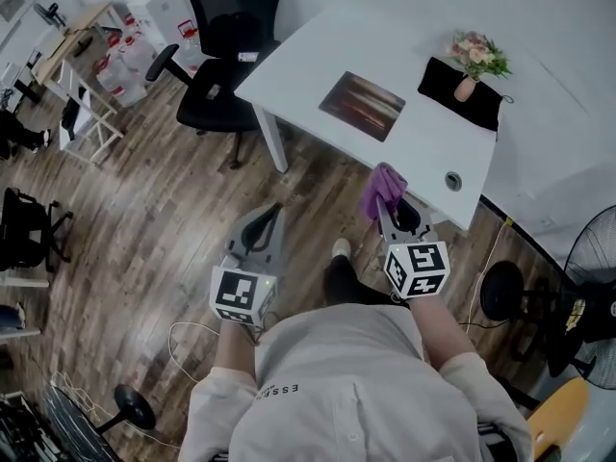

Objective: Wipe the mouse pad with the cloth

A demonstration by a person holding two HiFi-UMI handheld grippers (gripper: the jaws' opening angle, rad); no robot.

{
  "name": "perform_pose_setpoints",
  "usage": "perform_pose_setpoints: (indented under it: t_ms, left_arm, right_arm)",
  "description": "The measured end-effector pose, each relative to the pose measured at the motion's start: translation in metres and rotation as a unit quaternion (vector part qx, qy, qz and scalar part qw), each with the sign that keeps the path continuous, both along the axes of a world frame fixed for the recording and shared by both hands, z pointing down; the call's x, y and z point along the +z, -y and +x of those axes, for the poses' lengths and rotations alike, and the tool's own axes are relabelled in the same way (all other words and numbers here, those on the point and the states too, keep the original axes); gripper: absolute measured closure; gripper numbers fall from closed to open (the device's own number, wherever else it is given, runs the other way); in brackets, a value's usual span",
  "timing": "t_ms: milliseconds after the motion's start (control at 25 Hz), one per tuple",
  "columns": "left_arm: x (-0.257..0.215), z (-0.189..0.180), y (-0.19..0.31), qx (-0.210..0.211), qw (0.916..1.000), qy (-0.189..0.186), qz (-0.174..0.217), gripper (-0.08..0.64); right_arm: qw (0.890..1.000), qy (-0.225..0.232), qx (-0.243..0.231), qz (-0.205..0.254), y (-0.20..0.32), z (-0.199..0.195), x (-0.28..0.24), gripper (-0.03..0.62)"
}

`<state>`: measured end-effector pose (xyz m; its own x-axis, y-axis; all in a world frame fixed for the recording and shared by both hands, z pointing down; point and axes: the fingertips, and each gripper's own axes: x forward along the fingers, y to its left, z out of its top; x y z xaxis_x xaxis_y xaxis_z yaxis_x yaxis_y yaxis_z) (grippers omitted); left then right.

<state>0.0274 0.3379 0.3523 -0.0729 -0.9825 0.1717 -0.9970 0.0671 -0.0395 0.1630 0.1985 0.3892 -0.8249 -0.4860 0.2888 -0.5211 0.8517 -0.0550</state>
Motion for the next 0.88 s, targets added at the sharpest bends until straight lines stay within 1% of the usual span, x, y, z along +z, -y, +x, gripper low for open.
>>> perform_pose_setpoints:
  t_ms: [200,400,600,880]
  left_arm:
    - [-0.009,-0.033,0.071,-0.01,0.9999,-0.002,0.0,0.558]
    - [-0.017,-0.061,0.156,-0.004,1.0,-0.004,0.007,0.558]
    - [-0.02,-0.082,0.227,0.012,0.9999,0.001,0.01,0.558]
    - [-0.01,-0.101,0.297,0.039,0.9991,-0.013,-0.003,0.558]
  right_arm:
    - [1.0,0.003,-0.005,-0.008,0.071,-0.033,-0.004,0.503]
    - [1.0,0.003,-0.011,-0.005,0.143,-0.059,-0.01,0.503]
    - [1.0,-0.004,-0.003,-0.011,0.202,-0.069,-0.005,0.503]
    - [0.999,-0.02,0.025,-0.034,0.259,-0.075,0.009,0.503]
